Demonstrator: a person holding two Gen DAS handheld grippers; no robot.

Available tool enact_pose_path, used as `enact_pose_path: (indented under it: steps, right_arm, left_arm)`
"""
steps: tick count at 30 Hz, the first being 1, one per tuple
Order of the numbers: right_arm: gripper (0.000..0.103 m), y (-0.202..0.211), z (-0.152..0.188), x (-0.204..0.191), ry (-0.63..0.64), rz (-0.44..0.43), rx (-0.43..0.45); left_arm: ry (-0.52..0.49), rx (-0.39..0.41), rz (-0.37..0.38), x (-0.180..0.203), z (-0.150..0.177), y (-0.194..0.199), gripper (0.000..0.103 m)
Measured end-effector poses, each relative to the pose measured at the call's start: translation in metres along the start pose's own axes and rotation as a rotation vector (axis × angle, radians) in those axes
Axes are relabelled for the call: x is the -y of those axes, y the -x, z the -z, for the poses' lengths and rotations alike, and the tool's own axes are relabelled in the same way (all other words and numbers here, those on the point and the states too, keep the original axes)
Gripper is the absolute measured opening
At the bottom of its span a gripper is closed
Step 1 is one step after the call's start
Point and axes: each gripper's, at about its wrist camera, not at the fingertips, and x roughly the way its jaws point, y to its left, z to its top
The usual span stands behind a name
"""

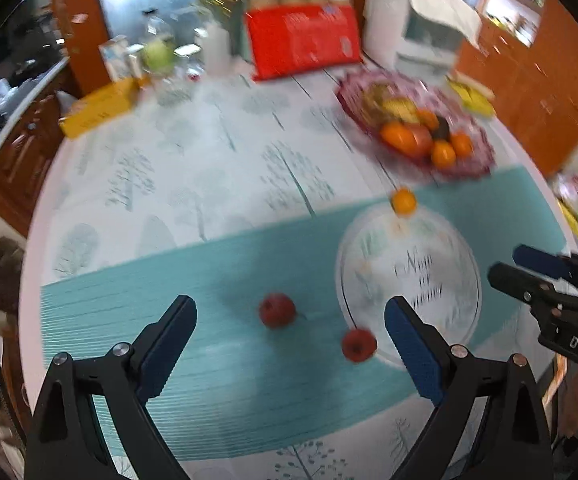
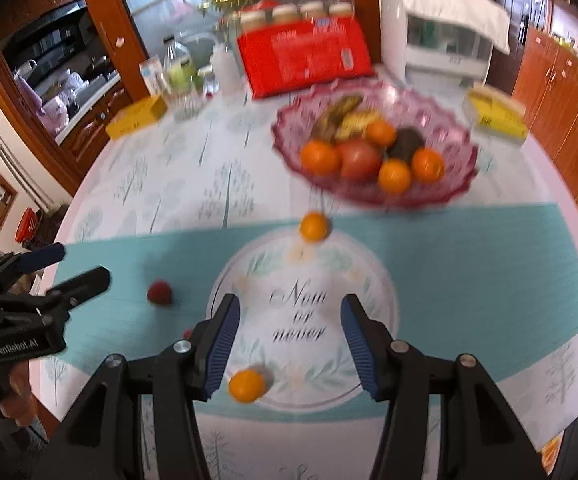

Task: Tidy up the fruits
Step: 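Grasp a red lychee with the left tool while the right tool grasps a tangerine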

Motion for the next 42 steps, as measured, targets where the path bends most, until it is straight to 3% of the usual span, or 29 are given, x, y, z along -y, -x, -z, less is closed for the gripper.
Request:
enact_pose_path:
  steps: [5,13,27,34,42]
  right_arm:
    - [0.053,-0.017,0.022,-0.005,0.006,-0.026,-0.057]
    - [0.053,-0.041,0.051,-0.019,0.077,-0.049,-0.115]
    - [0.051,-0.072,0.075,-0.04,0.139,-0.072,-0.157]
    - [0.033,-0.076,0.078,-0.041,0.148,-0.055,-0.148]
    - [0.032,-0.067,0.078,-0.024,0.103,-0.028,-0.112]
  left_arm:
    - [-0.09,-0.057,0.068,0.015,0.02,-0.026,0.095]
    - [-0.203,-0.109,0.113,0.033,0.039,-0.053,0.091]
    - [-0.153,-0.138,0.122,0.028,0.036,-0.071,0.088]
    - [-0.16,-0.139,0.127,0.036,0.036,-0.074,0.088]
    - [-0.164,-0.16,0.14,0.044,0.036,-0.082,0.081]
